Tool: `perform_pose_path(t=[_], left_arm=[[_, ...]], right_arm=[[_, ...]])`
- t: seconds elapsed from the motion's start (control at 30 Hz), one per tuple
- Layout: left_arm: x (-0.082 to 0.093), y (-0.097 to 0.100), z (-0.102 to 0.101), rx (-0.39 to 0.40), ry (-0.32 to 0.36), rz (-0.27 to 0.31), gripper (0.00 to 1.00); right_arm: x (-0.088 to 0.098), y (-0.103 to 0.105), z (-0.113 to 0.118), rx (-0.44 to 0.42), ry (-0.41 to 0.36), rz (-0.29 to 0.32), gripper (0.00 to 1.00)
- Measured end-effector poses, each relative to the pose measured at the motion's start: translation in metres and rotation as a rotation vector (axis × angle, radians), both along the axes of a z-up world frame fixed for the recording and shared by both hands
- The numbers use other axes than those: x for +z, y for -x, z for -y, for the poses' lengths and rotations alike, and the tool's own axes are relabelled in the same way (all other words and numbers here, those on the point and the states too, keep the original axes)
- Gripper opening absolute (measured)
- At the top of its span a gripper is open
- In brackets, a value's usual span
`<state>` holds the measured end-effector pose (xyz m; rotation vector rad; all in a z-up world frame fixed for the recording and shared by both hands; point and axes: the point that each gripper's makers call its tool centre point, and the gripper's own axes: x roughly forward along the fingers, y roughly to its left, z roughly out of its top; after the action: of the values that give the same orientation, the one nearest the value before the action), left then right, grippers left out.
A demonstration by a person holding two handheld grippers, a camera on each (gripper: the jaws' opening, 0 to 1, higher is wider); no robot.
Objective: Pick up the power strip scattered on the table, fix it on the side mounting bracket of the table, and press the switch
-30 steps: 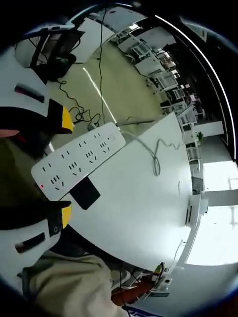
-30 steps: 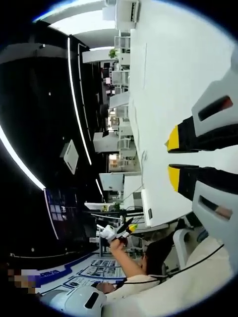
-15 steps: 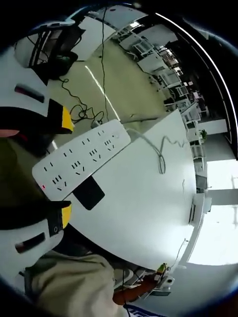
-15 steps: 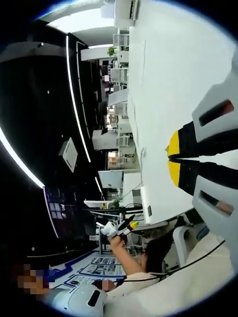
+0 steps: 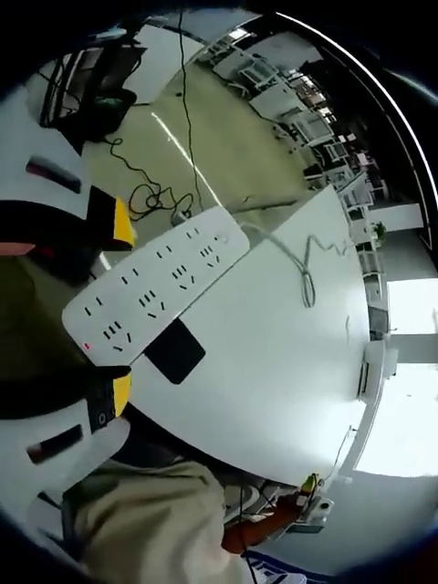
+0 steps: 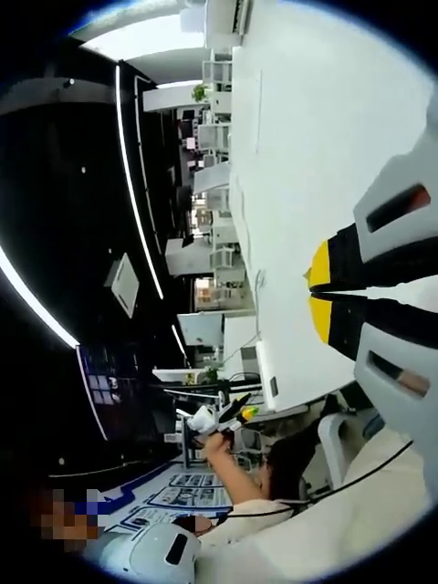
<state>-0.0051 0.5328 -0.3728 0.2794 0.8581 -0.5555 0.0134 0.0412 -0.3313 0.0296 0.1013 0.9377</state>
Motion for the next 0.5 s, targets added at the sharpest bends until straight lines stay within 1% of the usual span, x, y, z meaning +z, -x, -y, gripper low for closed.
perform_pose_path(t=[0.17, 0.2, 0.23, 0.27, 0.37, 0.4, 0.5], left_arm=[[-0.007, 0.0, -0.003, -0.002, -0.005, -0.019, 0.54], [-0.008, -0.001, -0.005, -0.008, -0.007, -0.018, 0.54], [-0.007, -0.003, -0.005, -0.03, -0.011, -0.004, 0.54], [-0.006, -0.004, -0.005, -0.046, -0.002, 0.014, 0.54], [-0.007, -0.006, -0.005, -0.052, 0.031, 0.007, 0.53], [-0.009, -0.006, -0.004, -0.058, 0.03, 0.006, 0.53], [-0.015, -0.006, -0.004, -0.071, -0.001, -0.014, 0.53]], right_arm=[[0.0, 0.0, 0.0, 0.0, -0.003, 0.0, 0.0], [0.0, 0.0, 0.001, 0.0, -0.002, -0.001, 0.0], [-0.001, 0.0, 0.001, 0.0, -0.002, -0.003, 0.0], [-0.002, -0.001, 0.001, -0.001, -0.003, -0.005, 0.0], [-0.003, -0.001, 0.001, -0.002, -0.002, -0.009, 0.0], [-0.002, -0.001, 0.001, -0.002, -0.003, -0.009, 0.0], [-0.002, -0.001, 0.001, -0.003, -0.006, -0.009, 0.0]])
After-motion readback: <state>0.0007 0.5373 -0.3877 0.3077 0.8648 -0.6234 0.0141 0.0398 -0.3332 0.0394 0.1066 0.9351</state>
